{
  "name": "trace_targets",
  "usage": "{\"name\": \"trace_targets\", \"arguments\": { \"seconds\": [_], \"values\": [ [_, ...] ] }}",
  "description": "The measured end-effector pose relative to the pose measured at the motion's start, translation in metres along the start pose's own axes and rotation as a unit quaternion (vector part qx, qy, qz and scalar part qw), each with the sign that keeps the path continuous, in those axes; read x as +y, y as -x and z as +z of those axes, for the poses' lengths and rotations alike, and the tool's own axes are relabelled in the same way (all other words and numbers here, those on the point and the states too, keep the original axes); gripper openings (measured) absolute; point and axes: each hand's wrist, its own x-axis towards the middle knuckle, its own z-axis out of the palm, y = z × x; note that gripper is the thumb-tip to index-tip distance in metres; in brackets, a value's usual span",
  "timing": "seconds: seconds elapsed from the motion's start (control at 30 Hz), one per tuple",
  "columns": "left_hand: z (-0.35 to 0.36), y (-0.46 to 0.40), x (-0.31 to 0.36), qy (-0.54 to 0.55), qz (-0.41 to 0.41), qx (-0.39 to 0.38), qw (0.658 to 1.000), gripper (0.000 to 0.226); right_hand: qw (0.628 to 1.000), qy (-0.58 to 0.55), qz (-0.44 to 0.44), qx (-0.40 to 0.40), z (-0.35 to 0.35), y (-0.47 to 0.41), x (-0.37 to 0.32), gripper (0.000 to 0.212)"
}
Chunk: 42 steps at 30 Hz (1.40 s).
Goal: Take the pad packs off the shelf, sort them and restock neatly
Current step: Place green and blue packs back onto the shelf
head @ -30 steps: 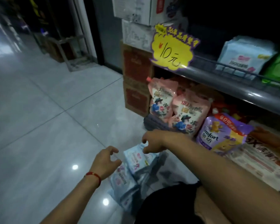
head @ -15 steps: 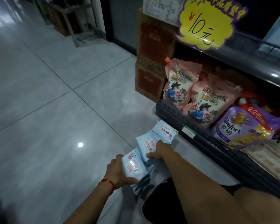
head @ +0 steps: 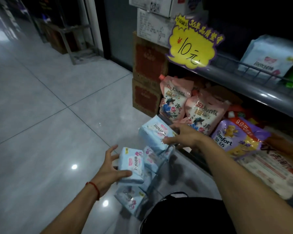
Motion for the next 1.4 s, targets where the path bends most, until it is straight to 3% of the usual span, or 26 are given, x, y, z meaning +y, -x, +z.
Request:
{"name": "trace_targets", "arguments": {
  "seconds": [0.17, 0.3, 0.53, 0.6, 0.67, 0.8, 0.9, 1.0, 1.03, 1.1, 1.2, 1.27, 1.4],
  "values": [
    [0.026, -0.013, 0.077, -0.009, 0.07, -0.013, 0.997, 0.111, 0.992, -0.022, -0.12, -0.023, -0.06, 0.071, -0.02, 0.067],
    [0.064, -0.02, 0.134, 0.046, 0.126, -0.035, 0.99, 0.076, 0.975, -0.11, -0.192, 0.031, -0.081, 0.107, -0.008, 0.057],
    [0.145, -0.017, 0.195, 0.102, 0.183, -0.073, 0.975, 0.087, 0.901, -0.306, -0.268, 0.15, -0.095, 0.14, 0.005, 0.067],
    [0.164, -0.021, 0.214, 0.113, 0.197, -0.089, 0.97, 0.098, 0.879, -0.372, -0.273, 0.124, -0.104, 0.145, 0.004, 0.072],
    [0.184, -0.023, 0.237, 0.114, 0.208, -0.105, 0.966, 0.094, 0.862, -0.421, -0.271, 0.081, -0.116, 0.154, 0.002, 0.074],
    [0.229, -0.037, 0.286, 0.096, 0.235, -0.081, 0.964, 0.06, 0.822, -0.454, -0.319, 0.127, -0.147, 0.167, 0.002, 0.08],
    [0.261, -0.052, 0.32, 0.065, 0.268, -0.048, 0.96, 0.065, 0.803, -0.424, -0.366, 0.205, -0.172, 0.167, 0.002, 0.084],
    [0.283, -0.064, 0.344, 0.022, 0.298, -0.079, 0.951, 0.049, 0.801, -0.342, -0.4, 0.285, -0.194, 0.165, -0.002, 0.086],
    [0.289, -0.065, 0.35, 0.023, 0.293, -0.117, 0.949, 0.051, 0.802, -0.31, -0.405, 0.311, -0.2, 0.163, -0.003, 0.086],
    [0.3, -0.066, 0.36, 0.028, 0.276, -0.196, 0.941, 0.081, 0.81, -0.25, -0.399, 0.35, -0.208, 0.157, -0.006, 0.084],
    [0.306, -0.077, 0.355, -0.044, 0.284, -0.222, 0.932, 0.132, 0.832, -0.206, -0.378, 0.349, -0.21, 0.148, 0.001, 0.088],
    [0.304, -0.087, 0.345, -0.064, 0.293, -0.256, 0.919, 0.139, 0.85, -0.177, -0.36, 0.342, -0.211, 0.146, 0.008, 0.091],
    [0.303, -0.102, 0.348, 0.02, 0.272, -0.286, 0.919, 0.13, 0.863, -0.153, -0.329, 0.351, -0.219, 0.14, 0.008, 0.101]
  ]
}}
